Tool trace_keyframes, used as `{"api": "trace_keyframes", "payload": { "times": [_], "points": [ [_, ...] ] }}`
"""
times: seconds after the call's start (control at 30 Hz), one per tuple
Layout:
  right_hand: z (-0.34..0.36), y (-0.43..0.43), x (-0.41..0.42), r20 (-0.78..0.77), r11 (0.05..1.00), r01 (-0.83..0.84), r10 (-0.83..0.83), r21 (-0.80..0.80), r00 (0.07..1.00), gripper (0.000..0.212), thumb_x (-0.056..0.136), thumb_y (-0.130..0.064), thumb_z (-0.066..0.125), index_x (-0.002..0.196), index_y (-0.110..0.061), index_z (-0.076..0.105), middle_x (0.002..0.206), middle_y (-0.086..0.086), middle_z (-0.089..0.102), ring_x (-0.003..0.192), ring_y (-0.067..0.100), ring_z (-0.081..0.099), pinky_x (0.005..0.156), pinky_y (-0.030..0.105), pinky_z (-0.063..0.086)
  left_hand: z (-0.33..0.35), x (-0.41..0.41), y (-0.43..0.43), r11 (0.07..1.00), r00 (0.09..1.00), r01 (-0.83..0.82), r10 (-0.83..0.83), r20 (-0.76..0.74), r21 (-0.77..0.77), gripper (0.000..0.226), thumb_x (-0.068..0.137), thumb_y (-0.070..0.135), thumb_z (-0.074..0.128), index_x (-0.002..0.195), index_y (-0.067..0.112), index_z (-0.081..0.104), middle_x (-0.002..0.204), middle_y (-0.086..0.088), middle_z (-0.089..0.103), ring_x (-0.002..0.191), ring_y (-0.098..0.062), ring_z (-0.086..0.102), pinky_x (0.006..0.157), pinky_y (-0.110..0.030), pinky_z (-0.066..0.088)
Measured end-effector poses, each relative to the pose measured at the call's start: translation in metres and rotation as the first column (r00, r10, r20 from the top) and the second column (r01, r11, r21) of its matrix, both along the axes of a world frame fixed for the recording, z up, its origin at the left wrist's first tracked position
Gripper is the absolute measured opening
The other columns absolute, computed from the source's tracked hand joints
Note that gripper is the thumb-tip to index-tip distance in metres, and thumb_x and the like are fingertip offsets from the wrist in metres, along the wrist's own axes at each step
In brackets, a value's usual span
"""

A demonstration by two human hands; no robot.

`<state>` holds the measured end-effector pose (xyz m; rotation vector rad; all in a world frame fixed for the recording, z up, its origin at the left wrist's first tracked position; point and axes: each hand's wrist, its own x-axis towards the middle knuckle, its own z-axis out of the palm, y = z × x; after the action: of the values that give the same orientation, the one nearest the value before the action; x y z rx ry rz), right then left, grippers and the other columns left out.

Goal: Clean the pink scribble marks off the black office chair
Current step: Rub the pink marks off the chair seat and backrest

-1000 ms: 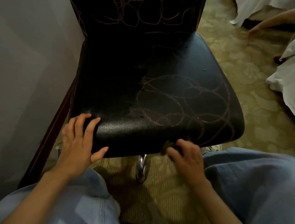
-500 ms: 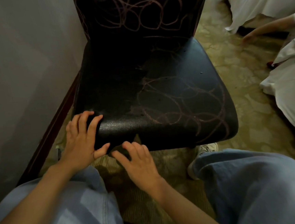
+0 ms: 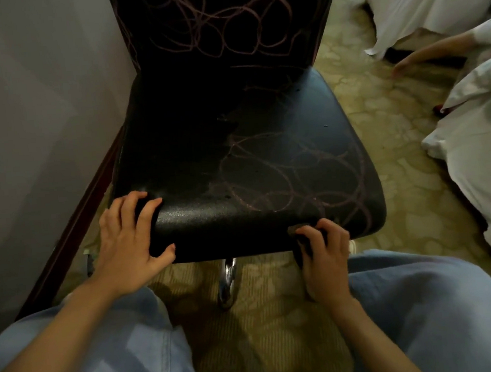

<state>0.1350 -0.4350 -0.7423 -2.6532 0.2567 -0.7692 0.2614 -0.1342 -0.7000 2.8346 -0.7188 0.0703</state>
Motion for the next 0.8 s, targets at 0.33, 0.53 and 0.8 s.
{"api": "trace_keyframes", "payload": {
  "times": [0.33,0.53,0.8],
  "points": [
    [0.02,0.126,0.04,0.039,0.961,-0.277,0.278,-0.023,0.96,0.033,0.085,-0.027,0.057,0.117,-0.027,0.048,0.125,0.006,0.036,0.111,0.02,0.041,0.096,0.027,0.034,0.005,-0.002,-0.01,0.983,0.997,-0.07,0.071,0.002,-0.169,0.072,0.066,0.044,0.039,0.13,0.011,0.04,0.136,-0.016,0.03,0.129,-0.038,0.022,0.104,-0.058,0.021],
    [0.031,0.129,0.075,-0.058,0.939,-0.327,0.323,-0.105,0.945,0.044,0.073,-0.019,0.054,0.117,-0.023,0.05,0.122,0.009,0.049,0.108,0.025,0.047,0.085,0.036,0.048,0.002,0.0,-0.011,0.991,0.996,-0.079,0.082,0.028,-0.112,0.073,0.065,0.044,0.039,0.128,0.008,0.04,0.135,-0.018,0.029,0.126,-0.038,0.022,0.101,-0.06,0.024],
    [0.026,0.018,0.05,-0.059,0.987,0.154,-0.151,0.051,0.987,0.033,0.077,-0.009,0.068,0.108,-0.016,0.059,0.116,0.012,0.05,0.105,0.023,0.039,0.087,0.039,0.044,0.002,0.0,-0.013,0.992,0.995,-0.093,0.094,0.01,-0.085,0.071,0.066,0.048,0.041,0.128,0.013,0.037,0.137,-0.016,0.028,0.128,-0.039,0.021,0.101,-0.065,0.024]
  ]
}}
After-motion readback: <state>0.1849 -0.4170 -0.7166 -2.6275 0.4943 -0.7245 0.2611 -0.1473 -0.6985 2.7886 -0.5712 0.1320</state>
